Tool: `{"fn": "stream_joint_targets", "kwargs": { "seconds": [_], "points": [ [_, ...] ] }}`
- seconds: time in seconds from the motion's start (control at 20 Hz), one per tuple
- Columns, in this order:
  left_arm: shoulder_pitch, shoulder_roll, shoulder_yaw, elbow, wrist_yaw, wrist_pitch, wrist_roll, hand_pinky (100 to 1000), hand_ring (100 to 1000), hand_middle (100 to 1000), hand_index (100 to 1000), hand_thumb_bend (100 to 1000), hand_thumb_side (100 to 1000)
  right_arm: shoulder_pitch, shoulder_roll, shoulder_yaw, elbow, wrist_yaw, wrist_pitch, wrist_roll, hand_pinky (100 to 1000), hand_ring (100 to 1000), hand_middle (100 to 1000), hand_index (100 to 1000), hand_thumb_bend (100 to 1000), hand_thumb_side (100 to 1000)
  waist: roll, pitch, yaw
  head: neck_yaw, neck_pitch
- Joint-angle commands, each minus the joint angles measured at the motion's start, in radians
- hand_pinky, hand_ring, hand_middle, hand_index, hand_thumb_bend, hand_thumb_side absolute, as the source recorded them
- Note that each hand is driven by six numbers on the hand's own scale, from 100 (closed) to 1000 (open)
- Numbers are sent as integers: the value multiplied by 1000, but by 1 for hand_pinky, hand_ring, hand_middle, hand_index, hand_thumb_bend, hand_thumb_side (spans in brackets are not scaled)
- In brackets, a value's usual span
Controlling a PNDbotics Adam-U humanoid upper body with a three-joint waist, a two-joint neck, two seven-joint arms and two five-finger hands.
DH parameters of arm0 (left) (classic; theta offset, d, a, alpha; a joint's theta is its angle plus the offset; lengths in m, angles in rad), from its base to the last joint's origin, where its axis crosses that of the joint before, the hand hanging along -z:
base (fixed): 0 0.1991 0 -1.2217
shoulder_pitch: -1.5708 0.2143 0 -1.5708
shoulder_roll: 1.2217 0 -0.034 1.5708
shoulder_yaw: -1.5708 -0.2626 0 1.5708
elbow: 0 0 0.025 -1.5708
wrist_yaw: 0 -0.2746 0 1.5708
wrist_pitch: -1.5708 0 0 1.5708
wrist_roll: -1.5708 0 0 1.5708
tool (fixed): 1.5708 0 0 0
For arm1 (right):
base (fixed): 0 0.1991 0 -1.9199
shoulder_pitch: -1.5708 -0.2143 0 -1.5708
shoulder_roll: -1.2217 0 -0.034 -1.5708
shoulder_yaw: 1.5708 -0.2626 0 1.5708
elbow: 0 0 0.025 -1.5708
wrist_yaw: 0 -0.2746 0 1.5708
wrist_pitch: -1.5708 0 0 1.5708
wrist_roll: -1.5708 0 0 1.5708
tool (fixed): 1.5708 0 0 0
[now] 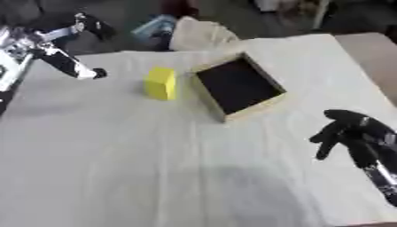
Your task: Pick up objects on the table and place them in the box.
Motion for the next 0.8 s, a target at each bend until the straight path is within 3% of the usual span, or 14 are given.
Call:
{"fn": "stream_joint_targets", "kwargs": {
  "seconds": [0.05,0.8],
  "points": [
    [-18,8,9,-5,-18,-3,13,808,707,696,877,498,165,-13,-21,3,-9,-8,-1,10,706,495,594,883,100,689,-2,-12,-3,6,5],
    [-31,-58,19,46,-118,-12,62,817,728,704,877,531,229,-31,-16,21,-7,-20,3,41,706,495,593,883,100,691,-1,-1,-21,14,-7]
  ]
}}
